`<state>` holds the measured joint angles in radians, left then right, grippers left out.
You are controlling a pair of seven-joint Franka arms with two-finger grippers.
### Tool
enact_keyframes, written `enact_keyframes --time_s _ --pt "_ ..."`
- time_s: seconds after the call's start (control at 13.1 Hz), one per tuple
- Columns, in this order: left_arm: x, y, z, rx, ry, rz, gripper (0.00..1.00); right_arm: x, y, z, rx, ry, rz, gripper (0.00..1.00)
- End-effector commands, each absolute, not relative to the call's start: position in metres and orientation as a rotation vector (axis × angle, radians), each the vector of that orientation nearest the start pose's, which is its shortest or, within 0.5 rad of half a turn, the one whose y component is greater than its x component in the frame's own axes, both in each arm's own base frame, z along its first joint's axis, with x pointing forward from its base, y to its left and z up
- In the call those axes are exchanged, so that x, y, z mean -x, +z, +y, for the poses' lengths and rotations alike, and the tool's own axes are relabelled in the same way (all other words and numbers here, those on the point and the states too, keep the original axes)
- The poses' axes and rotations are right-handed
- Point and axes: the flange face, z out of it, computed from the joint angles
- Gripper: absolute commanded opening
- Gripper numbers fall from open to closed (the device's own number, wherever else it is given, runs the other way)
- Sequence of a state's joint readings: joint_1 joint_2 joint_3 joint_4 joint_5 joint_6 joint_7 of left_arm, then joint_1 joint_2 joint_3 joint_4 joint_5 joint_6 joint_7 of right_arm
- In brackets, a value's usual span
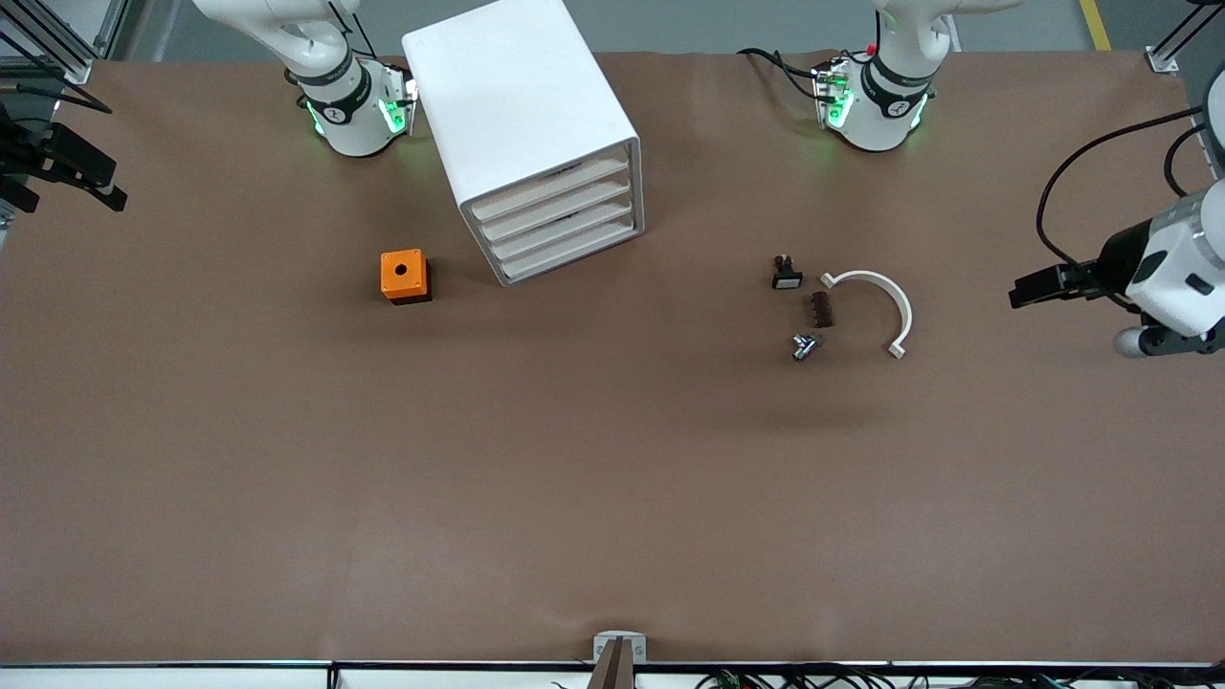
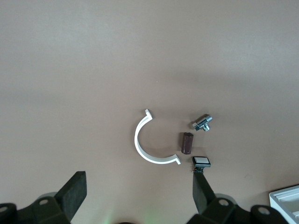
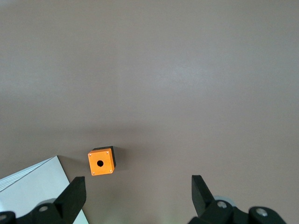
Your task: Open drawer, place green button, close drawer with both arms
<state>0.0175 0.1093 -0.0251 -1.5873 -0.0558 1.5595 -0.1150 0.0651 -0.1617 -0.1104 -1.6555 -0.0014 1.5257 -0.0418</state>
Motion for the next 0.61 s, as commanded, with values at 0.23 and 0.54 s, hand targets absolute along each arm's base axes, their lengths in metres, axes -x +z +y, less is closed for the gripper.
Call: enact_keyframes --time_s 0.23,0.54 --pt "-0.542 0.617 0.003 3.174 0.036 -0.130 1.00 -0.502 0.668 -0.024 3.117 -0.046 -0.017 1.00" --pt "-0.533 0.643 -0.004 3.151 -0.040 -0.109 1.00 -0.501 0.666 -0.024 3.117 -0.024 -0.017 1.00"
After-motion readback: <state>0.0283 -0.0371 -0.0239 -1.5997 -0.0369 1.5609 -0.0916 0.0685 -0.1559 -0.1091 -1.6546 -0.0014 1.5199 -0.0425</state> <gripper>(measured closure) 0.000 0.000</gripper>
